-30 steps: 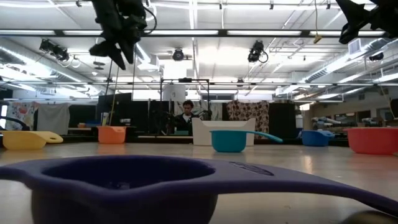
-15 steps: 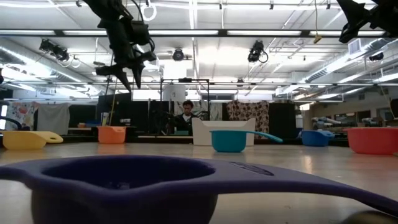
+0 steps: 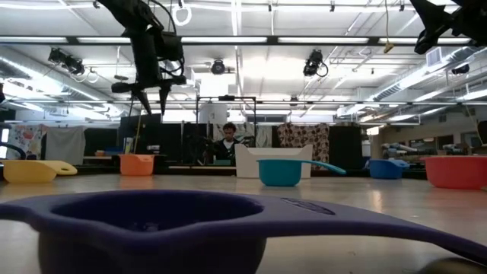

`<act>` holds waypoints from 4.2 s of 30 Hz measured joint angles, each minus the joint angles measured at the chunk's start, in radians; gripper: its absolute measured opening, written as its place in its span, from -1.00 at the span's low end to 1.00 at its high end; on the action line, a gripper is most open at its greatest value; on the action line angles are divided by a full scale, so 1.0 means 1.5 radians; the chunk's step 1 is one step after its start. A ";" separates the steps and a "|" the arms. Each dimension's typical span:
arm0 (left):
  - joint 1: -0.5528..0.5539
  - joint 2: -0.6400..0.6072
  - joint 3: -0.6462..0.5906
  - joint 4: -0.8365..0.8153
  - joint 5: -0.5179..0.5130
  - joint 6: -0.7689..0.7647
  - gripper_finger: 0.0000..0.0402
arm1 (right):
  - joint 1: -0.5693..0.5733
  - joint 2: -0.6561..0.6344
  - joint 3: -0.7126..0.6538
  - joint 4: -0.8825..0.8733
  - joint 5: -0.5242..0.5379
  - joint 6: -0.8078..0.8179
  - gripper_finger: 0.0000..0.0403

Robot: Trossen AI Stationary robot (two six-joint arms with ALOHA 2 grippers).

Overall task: Nest measuring cups in basket
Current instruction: Move the orange cup

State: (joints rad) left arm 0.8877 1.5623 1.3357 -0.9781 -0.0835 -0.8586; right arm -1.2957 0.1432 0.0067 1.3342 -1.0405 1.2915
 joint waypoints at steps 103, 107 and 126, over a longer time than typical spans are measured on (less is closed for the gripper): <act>-0.109 0.245 0.000 -0.086 0.029 0.291 -0.92 | 0.000 0.000 0.000 -0.006 0.046 -0.002 -0.18; -0.170 0.246 0.000 -0.098 0.046 0.327 -0.92 | 0.000 0.000 0.000 -0.006 0.032 -0.002 -0.18; -0.326 0.246 0.000 -0.084 0.073 0.371 -0.81 | 0.000 0.000 0.000 -0.008 0.029 -0.002 -0.18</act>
State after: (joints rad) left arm 0.3988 1.9308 1.3354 -1.1046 0.0265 -0.3026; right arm -1.2953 0.1434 0.0066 1.3220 -0.9966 1.2881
